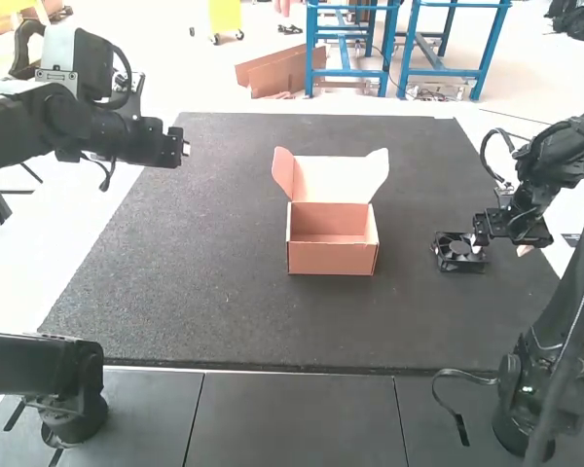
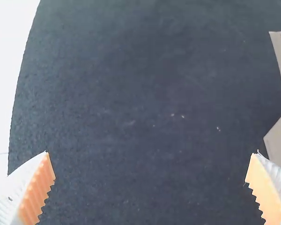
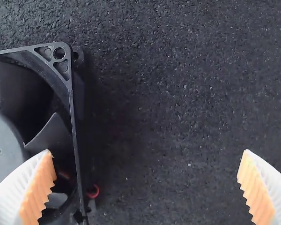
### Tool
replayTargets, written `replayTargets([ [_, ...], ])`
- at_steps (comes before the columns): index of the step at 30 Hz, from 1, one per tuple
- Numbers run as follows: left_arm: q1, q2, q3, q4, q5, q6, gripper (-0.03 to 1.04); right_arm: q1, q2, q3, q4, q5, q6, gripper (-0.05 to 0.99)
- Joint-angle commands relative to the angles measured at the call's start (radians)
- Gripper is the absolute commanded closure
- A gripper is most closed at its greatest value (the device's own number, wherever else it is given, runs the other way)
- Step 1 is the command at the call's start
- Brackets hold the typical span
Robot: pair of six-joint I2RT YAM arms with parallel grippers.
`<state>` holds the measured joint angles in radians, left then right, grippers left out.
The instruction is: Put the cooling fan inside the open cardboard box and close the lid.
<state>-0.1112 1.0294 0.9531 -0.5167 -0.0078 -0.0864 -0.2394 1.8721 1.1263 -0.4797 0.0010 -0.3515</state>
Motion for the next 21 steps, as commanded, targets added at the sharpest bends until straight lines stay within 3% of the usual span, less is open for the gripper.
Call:
replayTargets([
  [1, 0.011, 0.003, 0.027, 0.001, -0.011, 0.008, 0.04, 0.006, 0.027, 0.000, -0.003, 0.007, 0.016, 0.06],
  [12, 0.016, 0.001, 0.026, -0.008, -0.011, 0.008, 0.04, 0.008, 0.067, -0.005, -0.034, -0.012, 0.060, 0.44],
  [15, 0.018, -0.002, 0.024, -0.013, -0.011, 0.008, 0.04, 0.014, 0.068, -0.005, -0.033, -0.029, 0.068, 0.62],
  [19, 0.016, -0.003, 0.024, -0.016, -0.011, 0.008, 0.04, 0.028, 0.068, -0.003, -0.033, -0.068, 0.091, 0.77],
  [21, 0.018, -0.003, 0.024, -0.017, -0.011, 0.010, 0.04, 0.028, 0.067, 0.000, -0.033, -0.099, 0.117, 0.92],
])
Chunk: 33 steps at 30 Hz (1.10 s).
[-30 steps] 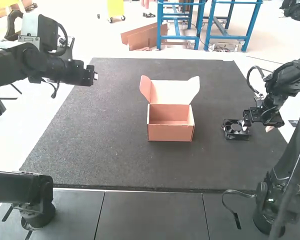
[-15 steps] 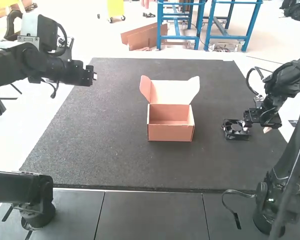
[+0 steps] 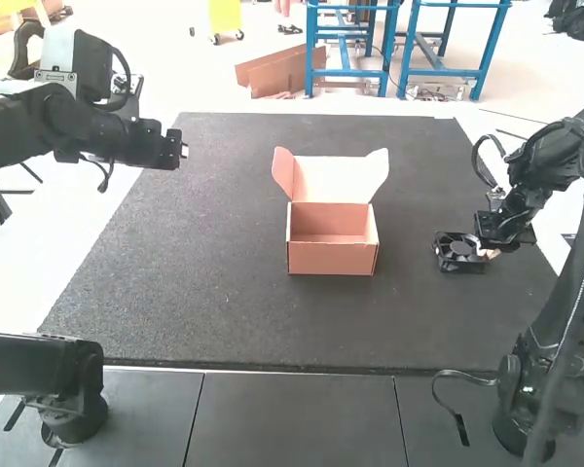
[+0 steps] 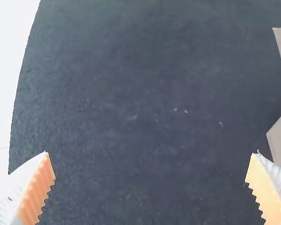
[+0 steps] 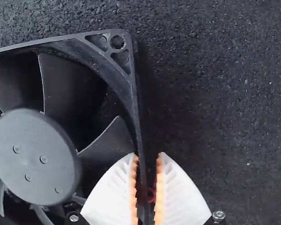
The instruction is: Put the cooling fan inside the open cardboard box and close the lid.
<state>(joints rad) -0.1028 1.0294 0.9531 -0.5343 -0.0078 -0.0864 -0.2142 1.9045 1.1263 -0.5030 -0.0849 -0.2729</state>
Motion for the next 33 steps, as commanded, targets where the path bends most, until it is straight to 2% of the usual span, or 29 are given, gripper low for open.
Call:
replayTargets([
  [1, 0.008, -0.003, 0.024, 0.000, -0.011, 0.010, 0.04, 0.003, 0.034, 0.004, -0.008, -0.033, 0.049, 0.95],
  [4, 0.008, -0.003, 0.018, -0.003, -0.011, 0.011, 0.04, 0.003, 0.027, 0.009, -0.009, -0.047, 0.072, 0.95],
  [13, 0.009, -0.014, -0.005, -0.015, -0.011, 0.019, 0.04, -0.002, -0.147, -0.005, -0.008, -0.041, 0.113, 0.95],
  [17, 0.008, -0.022, -0.030, -0.004, -0.011, 0.022, 0.04, -0.004, -0.249, -0.025, -0.069, -0.052, 0.150, 0.95],
  [19, 0.008, -0.029, -0.039, 0.000, -0.009, 0.022, 0.04, -0.001, -0.311, -0.040, -0.103, -0.079, 0.158, 0.95],
  [23, 0.008, -0.046, -0.060, 0.005, -0.009, 0.024, 0.04, 0.006, -0.443, -0.059, -0.157, -0.102, 0.241, 0.94],
  [26, 0.006, -0.060, -0.074, 0.005, -0.009, 0.027, 0.04, 0.019, -0.532, -0.071, -0.158, -0.139, 0.327, 0.94],
  [33, 0.008, -0.092, -0.112, -0.001, -0.009, 0.031, 0.04, 0.127, -0.637, -0.048, -0.278, -0.145, 0.428, 0.94],
])
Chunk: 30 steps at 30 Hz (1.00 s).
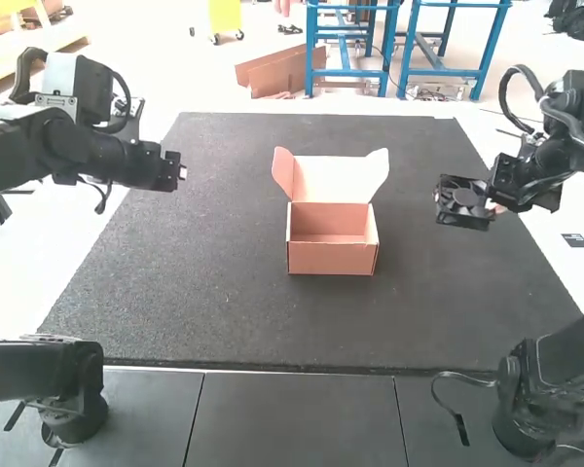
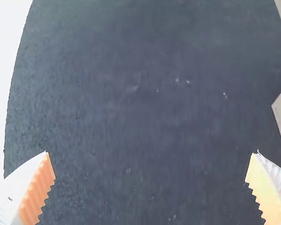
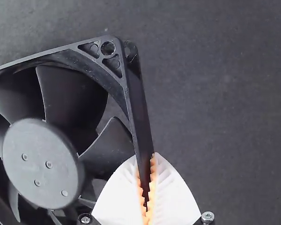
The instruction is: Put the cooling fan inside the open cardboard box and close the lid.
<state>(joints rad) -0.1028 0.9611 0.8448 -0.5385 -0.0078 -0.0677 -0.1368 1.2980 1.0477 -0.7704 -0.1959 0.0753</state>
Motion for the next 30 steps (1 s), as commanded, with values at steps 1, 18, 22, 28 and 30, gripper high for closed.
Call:
replayTargets([
  [1, 0.006, -0.028, -0.009, 0.000, -0.009, 0.012, 0.04, 0.071, -0.037, 0.035, -0.024, -0.034, 0.095, 0.94],
  [18, 0.002, -0.073, -0.044, -0.009, -0.009, 0.012, 0.04, 0.467, -0.036, 0.146, -0.064, -0.030, 0.325, 0.94],
  [22, 0.002, -0.087, -0.049, -0.014, -0.009, 0.014, 0.04, 0.511, -0.017, 0.160, -0.056, -0.030, 0.354, 0.94],
  [28, 0.002, -0.105, -0.052, -0.015, -0.009, 0.012, 0.04, 0.554, 0.043, 0.186, -0.023, -0.014, 0.365, 0.94],
  [30, 0.000, -0.110, -0.052, -0.015, -0.009, 0.012, 0.04, 0.572, 0.069, 0.195, -0.012, -0.008, 0.365, 0.94],
])
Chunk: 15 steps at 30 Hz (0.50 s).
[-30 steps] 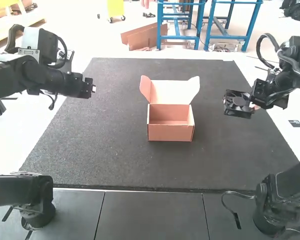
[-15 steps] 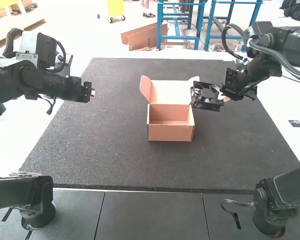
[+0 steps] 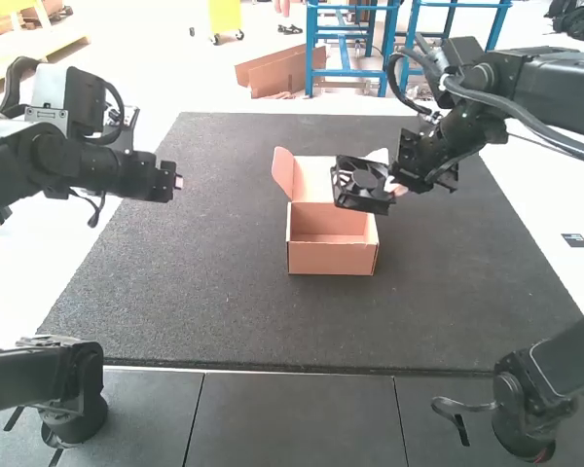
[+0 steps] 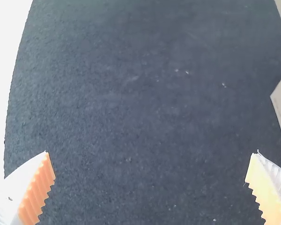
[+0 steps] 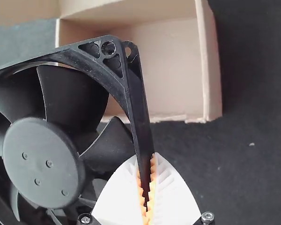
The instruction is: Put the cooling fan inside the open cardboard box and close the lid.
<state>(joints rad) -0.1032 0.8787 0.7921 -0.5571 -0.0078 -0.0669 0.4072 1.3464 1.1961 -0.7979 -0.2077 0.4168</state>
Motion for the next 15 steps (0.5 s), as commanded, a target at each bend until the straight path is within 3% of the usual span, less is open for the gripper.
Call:
replayTargets([
  [1, 0.000, -0.030, 0.002, 0.003, -0.009, 0.012, 0.04, 0.039, 0.037, 0.051, 0.028, 0.014, 0.022, 0.94],
  [15, 0.007, -0.053, 0.002, 0.014, -0.008, 0.009, 0.04, 0.107, 0.277, 0.102, 0.189, 0.169, -0.018, 0.94],
])
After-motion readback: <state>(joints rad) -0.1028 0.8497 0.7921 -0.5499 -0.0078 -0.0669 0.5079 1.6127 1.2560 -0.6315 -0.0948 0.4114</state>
